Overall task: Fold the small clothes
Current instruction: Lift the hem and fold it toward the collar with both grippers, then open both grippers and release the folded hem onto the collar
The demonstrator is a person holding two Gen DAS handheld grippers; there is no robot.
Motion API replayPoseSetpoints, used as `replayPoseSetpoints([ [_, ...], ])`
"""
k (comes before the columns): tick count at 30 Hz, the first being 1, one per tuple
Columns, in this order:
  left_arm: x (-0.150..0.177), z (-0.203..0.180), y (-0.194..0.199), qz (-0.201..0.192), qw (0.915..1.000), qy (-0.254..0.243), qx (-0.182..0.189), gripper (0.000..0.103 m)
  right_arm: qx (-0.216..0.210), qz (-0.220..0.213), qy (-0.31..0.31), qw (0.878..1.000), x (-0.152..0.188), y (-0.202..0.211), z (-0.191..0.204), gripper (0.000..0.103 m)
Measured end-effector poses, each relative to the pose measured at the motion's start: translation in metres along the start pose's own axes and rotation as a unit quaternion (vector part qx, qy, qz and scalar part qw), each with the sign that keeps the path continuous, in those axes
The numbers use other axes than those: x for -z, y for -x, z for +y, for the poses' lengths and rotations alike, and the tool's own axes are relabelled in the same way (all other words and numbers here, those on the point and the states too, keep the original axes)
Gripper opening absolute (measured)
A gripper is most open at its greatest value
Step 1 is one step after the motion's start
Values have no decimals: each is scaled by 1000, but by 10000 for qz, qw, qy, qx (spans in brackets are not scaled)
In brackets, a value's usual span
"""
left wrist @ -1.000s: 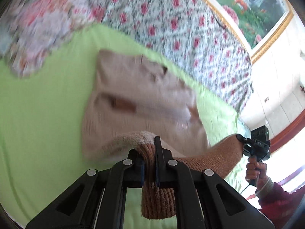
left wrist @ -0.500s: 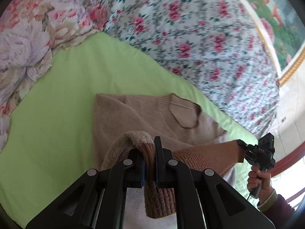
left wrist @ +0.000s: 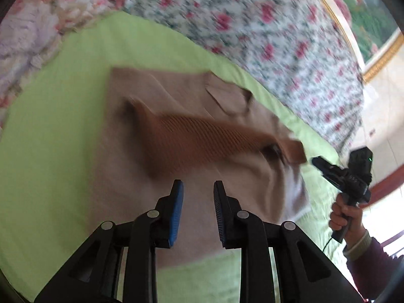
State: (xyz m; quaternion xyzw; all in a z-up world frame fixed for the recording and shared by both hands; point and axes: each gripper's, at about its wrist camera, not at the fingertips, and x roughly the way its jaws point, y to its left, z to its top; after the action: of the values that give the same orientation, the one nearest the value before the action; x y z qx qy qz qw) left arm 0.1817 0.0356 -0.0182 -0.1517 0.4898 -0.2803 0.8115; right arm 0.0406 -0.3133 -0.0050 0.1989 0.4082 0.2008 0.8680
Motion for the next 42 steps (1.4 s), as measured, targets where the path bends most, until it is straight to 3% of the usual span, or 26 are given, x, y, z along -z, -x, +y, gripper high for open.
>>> replayPoseSetpoints([
  [3, 2, -22, -43, 466, 9985, -281, 80, 24, -19, 810, 696, 9943, 12, -50, 21, 29],
  [6, -14, -33, -77, 737, 9953, -632, -29, 23, 22, 1130, 820, 9902, -8, -80, 19, 29],
  [9, -46, -27, -96, 836, 9906, -1027, -348, 23, 710, 1161, 1129, 9842, -43, -93, 0, 25],
  [11, -82, -3, -101, 719, 9877, -1032, -925, 22, 1304, 860, 973, 9829, -79, -94, -29, 19],
  [13, -114, 26, -97, 500, 9893, -674, -1193, 17, 1447, 386, 242, 9884, -107, -84, -58, 5],
  [16, -144, 68, -83, 170, 9930, 16, -1170, 15, 1477, -731, -1195, 9791, -125, -49, -100, 9],
  [18, -146, 79, -76, 55, 9920, 136, -1252, 15, 1350, -998, -1699, 9710, -120, -39, -113, 9],
  [21, -135, 74, -64, -62, 9904, 20, -1382, 15, 1188, -1138, -1814, 9695, -106, -23, -109, 9],
  [24, -117, 64, -41, -296, 9908, 74, -1321, 21, 860, -1185, -1568, 9767, -86, -7, -88, 9],
  [29, -54, 39, -9, -309, 9950, 114, -941, 22, 314, -676, -1087, 9913, -41, -12, -46, 10],
  [33, 2, 29, 6, -187, 9956, 412, -821, 25, 325, -329, -1090, 9930, 1, -21, -29, 10],
  [35, 25, 25, 9, -144, 9948, 579, -824, 28, 331, -275, -1223, 9916, 19, -21, -24, 10],
  [37, 49, 24, 14, -160, 9927, 845, -846, 42, 289, -192, -1372, 9899, 37, -17, -22, 12],
  [39, 66, 25, 15, -159, 9902, 1113, -829, 51, 279, -108, -1397, 9897, 47, -16, -19, 31],
  [40, 75, 28, 17, -130, 9891, 1224, -810, 51, 298, -117, -1376, 9900, 52, -12, -16, 49],
  [42, 84, 28, 12, -54, 9872, 1347, -851, 51, 325, -141, -1335, 9904, 57, -6, -10, 54],
])
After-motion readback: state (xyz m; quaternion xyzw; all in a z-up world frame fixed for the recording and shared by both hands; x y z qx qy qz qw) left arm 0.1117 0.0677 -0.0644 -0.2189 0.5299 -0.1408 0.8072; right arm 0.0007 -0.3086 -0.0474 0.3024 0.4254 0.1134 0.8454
